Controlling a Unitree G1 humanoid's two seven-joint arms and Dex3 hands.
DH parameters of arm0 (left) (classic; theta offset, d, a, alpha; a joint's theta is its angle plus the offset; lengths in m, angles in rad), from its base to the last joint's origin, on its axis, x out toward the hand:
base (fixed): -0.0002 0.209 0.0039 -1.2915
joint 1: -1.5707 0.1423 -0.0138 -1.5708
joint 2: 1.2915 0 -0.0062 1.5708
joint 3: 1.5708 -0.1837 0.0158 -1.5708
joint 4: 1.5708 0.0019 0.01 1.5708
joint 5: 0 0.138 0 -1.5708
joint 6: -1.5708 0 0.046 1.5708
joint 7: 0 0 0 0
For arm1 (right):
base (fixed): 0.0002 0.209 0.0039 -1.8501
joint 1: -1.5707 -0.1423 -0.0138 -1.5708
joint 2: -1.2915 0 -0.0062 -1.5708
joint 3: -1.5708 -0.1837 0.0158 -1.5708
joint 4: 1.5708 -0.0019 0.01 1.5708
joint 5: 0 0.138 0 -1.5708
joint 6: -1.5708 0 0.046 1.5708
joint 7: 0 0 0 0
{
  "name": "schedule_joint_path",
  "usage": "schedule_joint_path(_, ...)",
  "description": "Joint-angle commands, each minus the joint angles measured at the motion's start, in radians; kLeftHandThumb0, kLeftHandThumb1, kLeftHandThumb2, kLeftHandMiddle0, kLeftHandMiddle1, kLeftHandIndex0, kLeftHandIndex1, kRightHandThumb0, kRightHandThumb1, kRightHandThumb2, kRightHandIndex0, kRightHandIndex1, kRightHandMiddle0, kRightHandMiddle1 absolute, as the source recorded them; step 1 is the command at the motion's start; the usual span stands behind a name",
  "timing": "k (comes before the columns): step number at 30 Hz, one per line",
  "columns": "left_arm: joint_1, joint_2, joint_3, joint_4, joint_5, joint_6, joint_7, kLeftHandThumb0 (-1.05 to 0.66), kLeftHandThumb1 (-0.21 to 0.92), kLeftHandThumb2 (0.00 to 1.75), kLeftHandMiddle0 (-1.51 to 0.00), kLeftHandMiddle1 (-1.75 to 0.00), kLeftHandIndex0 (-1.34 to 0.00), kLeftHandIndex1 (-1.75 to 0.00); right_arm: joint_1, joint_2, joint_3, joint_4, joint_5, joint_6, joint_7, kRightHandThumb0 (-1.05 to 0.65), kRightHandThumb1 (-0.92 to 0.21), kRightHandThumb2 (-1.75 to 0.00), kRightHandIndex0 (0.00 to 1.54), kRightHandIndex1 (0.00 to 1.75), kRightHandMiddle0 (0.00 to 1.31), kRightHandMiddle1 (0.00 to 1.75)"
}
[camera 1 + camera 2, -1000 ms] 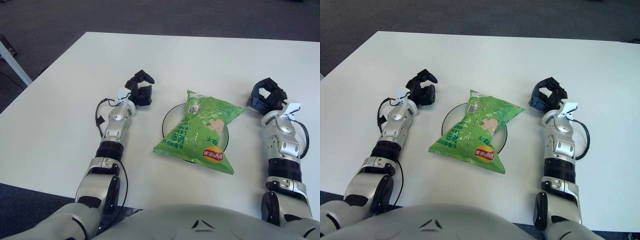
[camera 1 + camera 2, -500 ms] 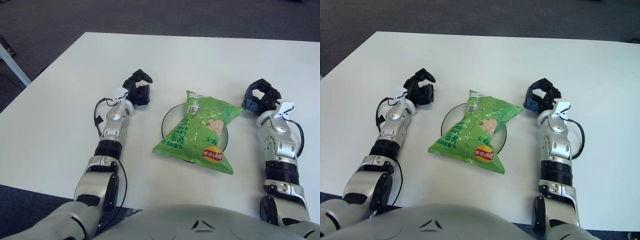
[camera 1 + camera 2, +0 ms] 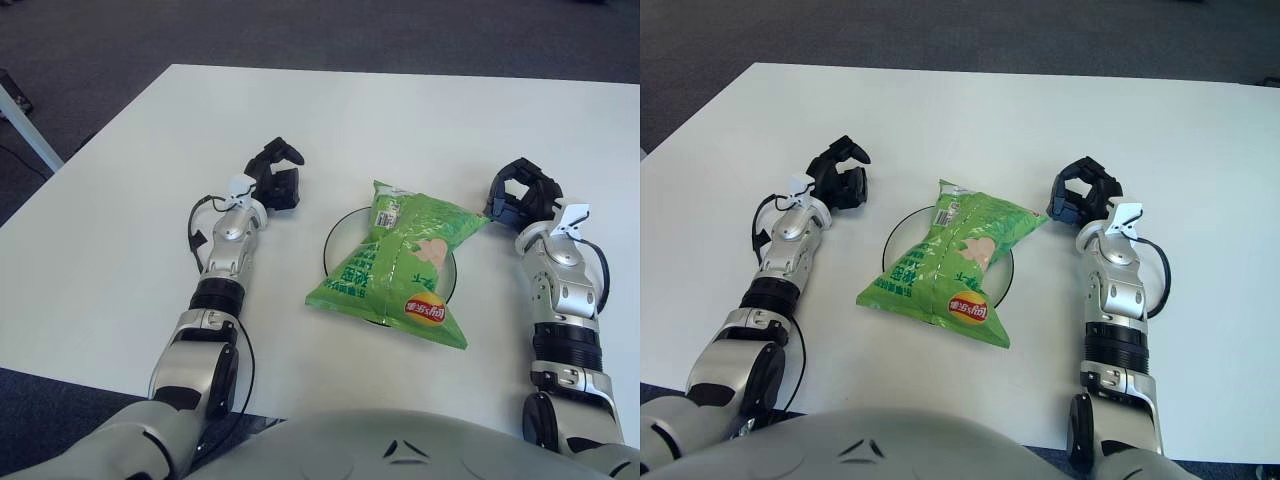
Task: Put the snack into the plate.
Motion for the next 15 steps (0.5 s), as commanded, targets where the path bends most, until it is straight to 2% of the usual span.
schedule_joint_path(1, 0.050, -0.008, 0.001, 0.054, 0.004, 0.015, 0.001, -0.45, 0.39, 1.22, -1.08, -1.75, -0.55, -1.75, 0.049, 0.009, 0.017, 0.047, -0.019, 0.073, -0.006, -0.50, -0.27, -1.38, 1.32, 1.75, 0.65, 1.75)
schedule_joint_path(15, 0.029, -0.008, 0.007, 0.092, 0.003, 0.000, 0.002, -0.45, 0.40, 1.21, -1.08, -1.75, -0.54, -1.75, 0.035, 0.006, 0.020, 0.074, -0.031, 0.056, -0.023, -0.50, -0.26, -1.39, 1.32, 1.75, 0.66, 1.75)
